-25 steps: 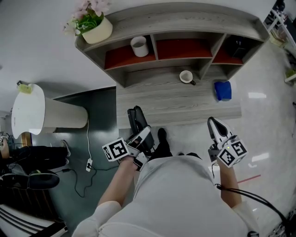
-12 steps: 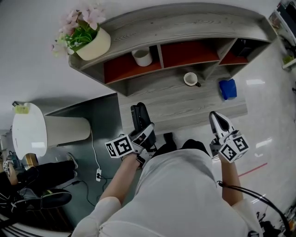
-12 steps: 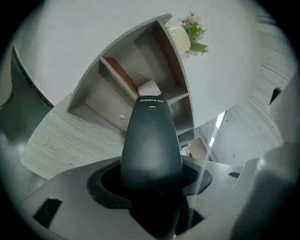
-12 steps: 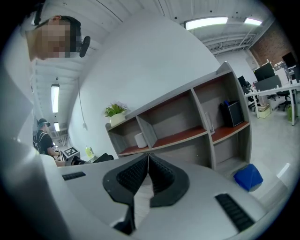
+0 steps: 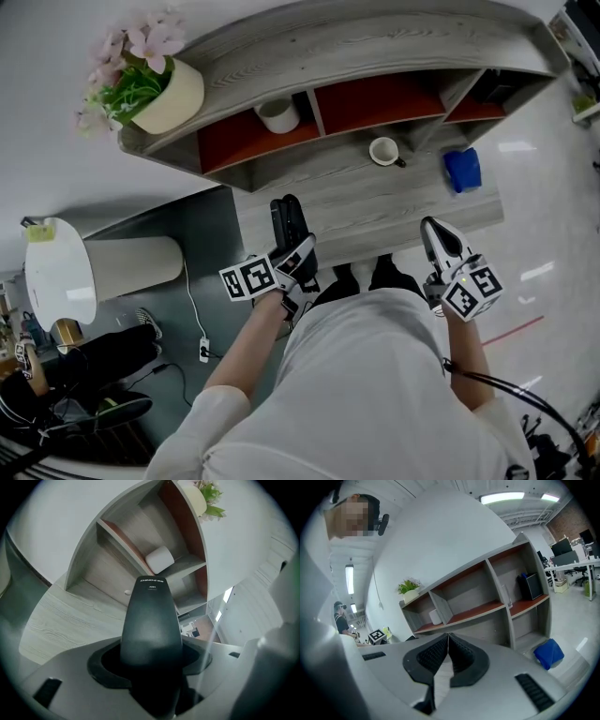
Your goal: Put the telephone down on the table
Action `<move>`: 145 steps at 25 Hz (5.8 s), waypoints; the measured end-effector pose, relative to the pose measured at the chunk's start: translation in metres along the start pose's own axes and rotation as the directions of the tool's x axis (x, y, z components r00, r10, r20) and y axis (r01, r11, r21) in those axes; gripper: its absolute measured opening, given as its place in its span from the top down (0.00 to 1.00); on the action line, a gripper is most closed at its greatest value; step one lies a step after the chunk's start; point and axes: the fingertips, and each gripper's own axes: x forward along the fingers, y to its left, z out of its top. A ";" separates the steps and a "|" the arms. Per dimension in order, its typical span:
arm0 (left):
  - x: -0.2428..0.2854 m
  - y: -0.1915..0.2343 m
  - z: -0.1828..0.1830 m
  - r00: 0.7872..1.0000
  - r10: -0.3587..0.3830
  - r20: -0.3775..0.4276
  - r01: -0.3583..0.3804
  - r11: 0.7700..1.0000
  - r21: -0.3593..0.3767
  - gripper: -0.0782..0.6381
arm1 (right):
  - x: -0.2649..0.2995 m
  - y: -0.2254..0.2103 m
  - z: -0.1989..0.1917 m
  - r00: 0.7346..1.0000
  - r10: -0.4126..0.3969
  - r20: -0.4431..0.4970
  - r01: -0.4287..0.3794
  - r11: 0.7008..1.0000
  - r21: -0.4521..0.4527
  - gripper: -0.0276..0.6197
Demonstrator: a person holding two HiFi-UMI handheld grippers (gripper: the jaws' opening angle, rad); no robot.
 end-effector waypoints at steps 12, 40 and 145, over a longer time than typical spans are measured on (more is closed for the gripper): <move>0.096 0.061 0.000 0.981 0.181 -0.064 -0.178 0.982 0.056 0.49 | 0.026 -0.049 -0.008 0.994 0.050 -0.092 -0.050 0.999 -0.001 0.93; 0.288 0.179 -0.020 0.747 0.640 -0.179 -0.592 0.763 0.259 0.49 | 0.023 -0.120 -0.024 0.976 0.016 -0.217 -0.003 0.998 0.061 0.93; -0.108 -0.129 -0.106 0.928 -0.205 0.311 0.019 0.860 0.510 0.88 | -0.110 0.065 -0.042 0.979 0.176 -0.104 -0.187 0.977 -0.100 0.93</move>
